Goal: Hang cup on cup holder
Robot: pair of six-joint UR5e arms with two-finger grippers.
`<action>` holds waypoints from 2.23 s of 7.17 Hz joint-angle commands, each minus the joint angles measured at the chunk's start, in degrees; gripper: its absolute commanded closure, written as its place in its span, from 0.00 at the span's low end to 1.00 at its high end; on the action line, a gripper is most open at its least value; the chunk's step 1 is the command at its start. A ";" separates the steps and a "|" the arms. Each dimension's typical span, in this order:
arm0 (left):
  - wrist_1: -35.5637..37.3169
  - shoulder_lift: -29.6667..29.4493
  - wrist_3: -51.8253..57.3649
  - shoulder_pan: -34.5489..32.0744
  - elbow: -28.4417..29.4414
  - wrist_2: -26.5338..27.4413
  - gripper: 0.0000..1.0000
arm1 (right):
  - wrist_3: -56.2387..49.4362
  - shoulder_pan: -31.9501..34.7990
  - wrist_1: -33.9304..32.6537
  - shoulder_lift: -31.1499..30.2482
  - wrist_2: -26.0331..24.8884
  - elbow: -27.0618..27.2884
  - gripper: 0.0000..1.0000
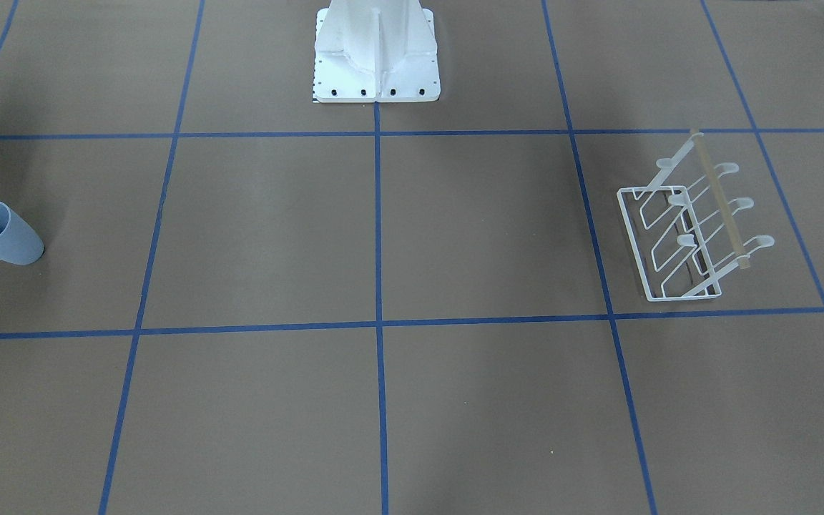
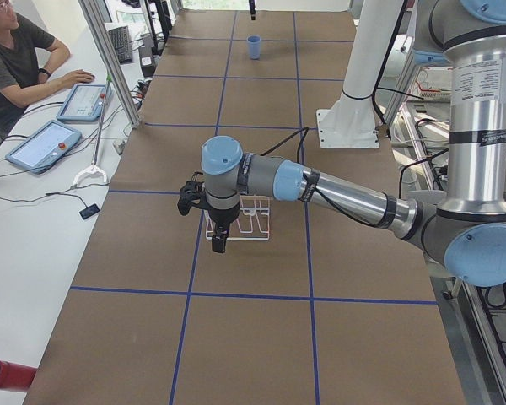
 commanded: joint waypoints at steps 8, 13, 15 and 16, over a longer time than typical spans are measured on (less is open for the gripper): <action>0.00 -0.82 -0.14 0.05 0.66 -0.02 0.01 | 15.18 -8.14 25.12 2.91 1.60 -15.42 0.00; 0.08 -1.08 -0.23 0.05 0.30 -0.11 0.01 | 19.76 -8.59 26.43 -0.43 2.66 -10.89 0.27; 0.09 -1.17 -0.23 0.05 0.30 -0.11 0.01 | 19.76 -8.94 26.25 -0.69 2.75 -11.07 0.63; 0.00 -1.26 -1.28 0.05 0.30 -0.19 0.01 | 19.67 -8.94 26.25 -0.78 2.92 -10.89 1.00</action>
